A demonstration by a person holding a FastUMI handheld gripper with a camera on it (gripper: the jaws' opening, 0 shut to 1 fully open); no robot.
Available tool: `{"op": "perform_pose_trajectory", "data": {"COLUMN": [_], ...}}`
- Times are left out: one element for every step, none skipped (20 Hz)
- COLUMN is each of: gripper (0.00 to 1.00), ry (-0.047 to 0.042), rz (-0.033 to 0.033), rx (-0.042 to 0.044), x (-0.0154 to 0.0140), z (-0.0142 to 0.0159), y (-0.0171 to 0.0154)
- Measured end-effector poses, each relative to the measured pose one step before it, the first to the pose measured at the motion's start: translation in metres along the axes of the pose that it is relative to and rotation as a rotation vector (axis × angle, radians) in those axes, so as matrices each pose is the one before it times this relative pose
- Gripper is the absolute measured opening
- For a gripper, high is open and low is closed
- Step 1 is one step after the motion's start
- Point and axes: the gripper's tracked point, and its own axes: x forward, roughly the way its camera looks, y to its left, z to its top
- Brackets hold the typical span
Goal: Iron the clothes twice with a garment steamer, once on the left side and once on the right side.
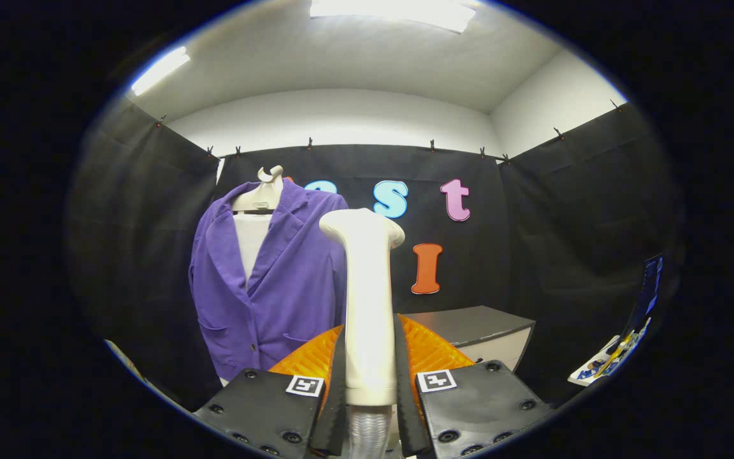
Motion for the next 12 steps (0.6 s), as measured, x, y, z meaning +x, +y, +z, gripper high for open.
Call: {"op": "perform_pose_trajectory", "data": {"gripper": [0.40,0.40,0.40,0.40,0.40,0.40,0.40,0.40,0.40,0.40,0.40,0.40], "ry": [-0.00676,-0.00350,-0.00278,-0.00690,-0.00496,-0.00508,-0.00370,-0.00143,0.00289,0.00419,0.00267,0.00156], "rz": [-0.00864,-0.01226,-0.00390,0.00137,-0.00216,-0.00791,-0.00750,-0.00255,0.00012,-0.00119,-0.00305,-0.00372], "rx": [-0.00604,-0.00582,0.00082,0.01114,0.00464,-0.00243,-0.00163,0.00124,0.00176,-0.00003,-0.00297,-0.00456], "x": [-0.00652,-0.00371,-0.00315,-0.00164,0.00116,0.00234,0.00139,0.00309,0.00340,0.00354,0.00276,0.00447], "z": [-0.00295,-0.00328,-0.00251,-0.00222,-0.00084,-0.00128,-0.00105,-0.00126,-0.00282,-0.00226,-0.00163,-0.00283], "y": [0.00523,0.00475,0.00505,0.00968,0.01097,0.00784,0.00643,0.00875,0.00839,0.00829,0.00687,0.00644]}}
